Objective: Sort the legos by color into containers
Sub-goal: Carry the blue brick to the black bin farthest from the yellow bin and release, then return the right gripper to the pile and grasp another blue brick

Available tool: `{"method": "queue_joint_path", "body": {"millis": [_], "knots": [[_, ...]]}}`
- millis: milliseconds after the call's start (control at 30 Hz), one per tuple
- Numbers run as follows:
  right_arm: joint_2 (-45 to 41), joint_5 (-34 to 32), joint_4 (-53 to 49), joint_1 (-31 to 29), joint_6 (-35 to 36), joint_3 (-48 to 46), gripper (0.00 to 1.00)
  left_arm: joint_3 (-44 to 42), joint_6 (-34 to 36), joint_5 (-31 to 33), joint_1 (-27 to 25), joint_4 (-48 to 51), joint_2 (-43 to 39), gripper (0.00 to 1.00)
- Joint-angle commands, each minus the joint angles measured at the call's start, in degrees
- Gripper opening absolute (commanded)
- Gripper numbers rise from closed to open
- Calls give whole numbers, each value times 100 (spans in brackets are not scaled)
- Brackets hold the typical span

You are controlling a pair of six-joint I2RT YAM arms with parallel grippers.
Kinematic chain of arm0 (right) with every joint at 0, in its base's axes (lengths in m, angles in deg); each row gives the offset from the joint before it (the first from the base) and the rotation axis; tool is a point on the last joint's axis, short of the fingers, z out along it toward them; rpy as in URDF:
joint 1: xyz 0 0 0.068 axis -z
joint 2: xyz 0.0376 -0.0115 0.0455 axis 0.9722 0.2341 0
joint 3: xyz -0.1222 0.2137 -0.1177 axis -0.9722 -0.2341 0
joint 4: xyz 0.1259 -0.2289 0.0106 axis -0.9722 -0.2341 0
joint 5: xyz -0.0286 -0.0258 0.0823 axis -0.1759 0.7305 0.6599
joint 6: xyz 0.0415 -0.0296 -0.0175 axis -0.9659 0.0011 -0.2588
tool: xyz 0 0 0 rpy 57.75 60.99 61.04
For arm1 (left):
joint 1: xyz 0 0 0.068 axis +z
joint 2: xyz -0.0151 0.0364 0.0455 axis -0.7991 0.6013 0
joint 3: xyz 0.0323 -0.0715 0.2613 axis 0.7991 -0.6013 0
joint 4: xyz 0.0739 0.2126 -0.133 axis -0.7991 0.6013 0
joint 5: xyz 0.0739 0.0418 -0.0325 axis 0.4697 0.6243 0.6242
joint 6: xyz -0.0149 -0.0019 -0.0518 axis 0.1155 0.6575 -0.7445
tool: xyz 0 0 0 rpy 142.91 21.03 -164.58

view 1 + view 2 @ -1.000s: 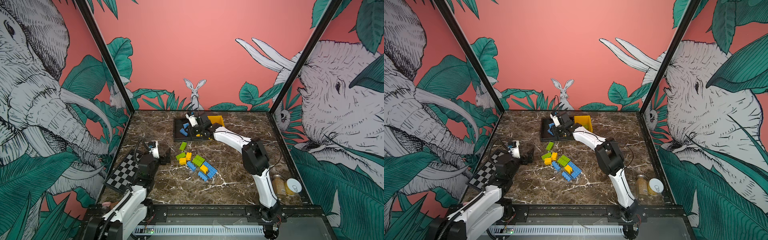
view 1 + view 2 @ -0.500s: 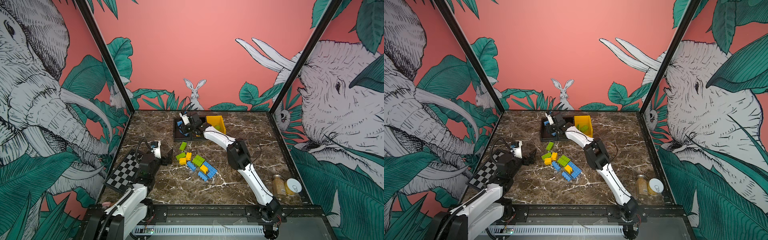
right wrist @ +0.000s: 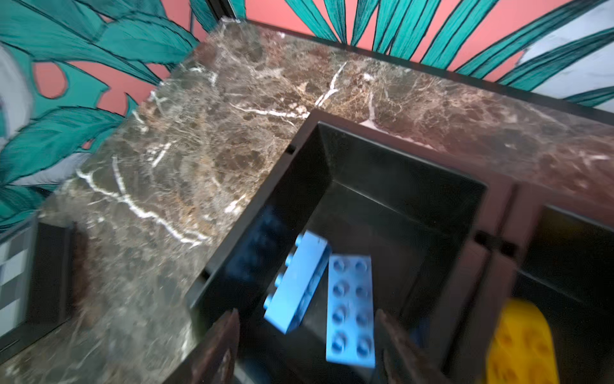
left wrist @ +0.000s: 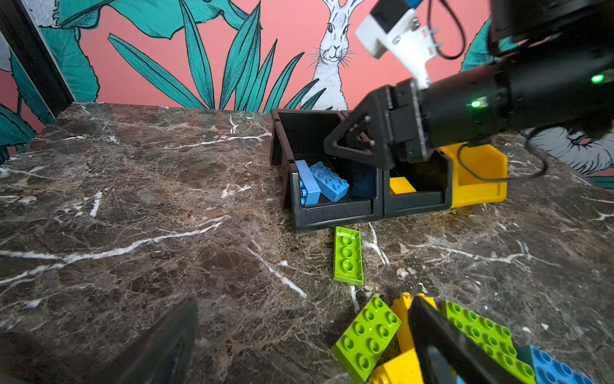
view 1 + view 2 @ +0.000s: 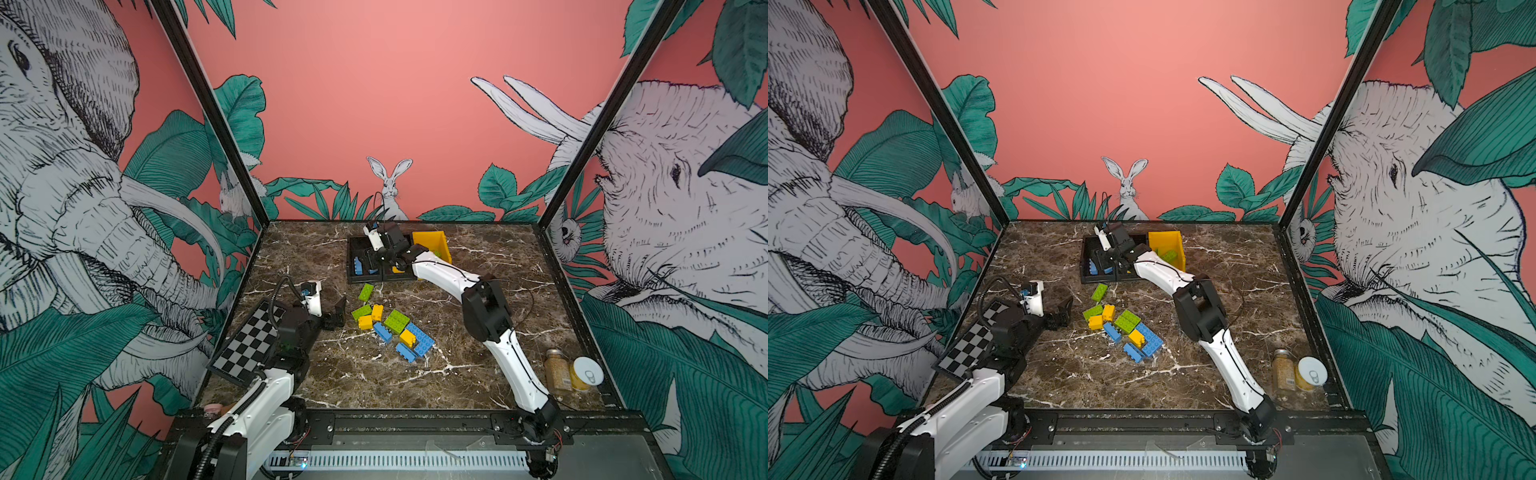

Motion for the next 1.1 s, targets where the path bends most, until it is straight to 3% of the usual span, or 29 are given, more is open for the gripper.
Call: {"method": "queue_joint_path", "body": {"millis": [0, 100, 300, 433, 533, 767, 1067], "knots": [[-1453, 31, 495, -45, 30, -1104, 64, -41, 60, -104, -3, -112, -119, 99], [-2591, -117, 650, -28, -6, -2733, 68, -33, 66, -103, -2, -64, -172, 99], [-4179, -557, -731, 2, 76, -4687, 72, 105, -29, 135, -1, 294, -213, 99], [-5220, -1236, -1529, -5, 80, -5533, 72, 73, -41, 125, -3, 210, -194, 99], [-5664, -1225, -1894, -26, -33, -5855, 72, 97, -39, 92, 1, 210, -149, 99], [-5958, -997, -1201, -793, -377, -6245, 65, 100, -118, 219, -3, 230, -142, 99], [-4829, -1232, -1353, -1701, -860, -5719, 55, -42, -149, 515, -10, 476, -685, 99]]}}
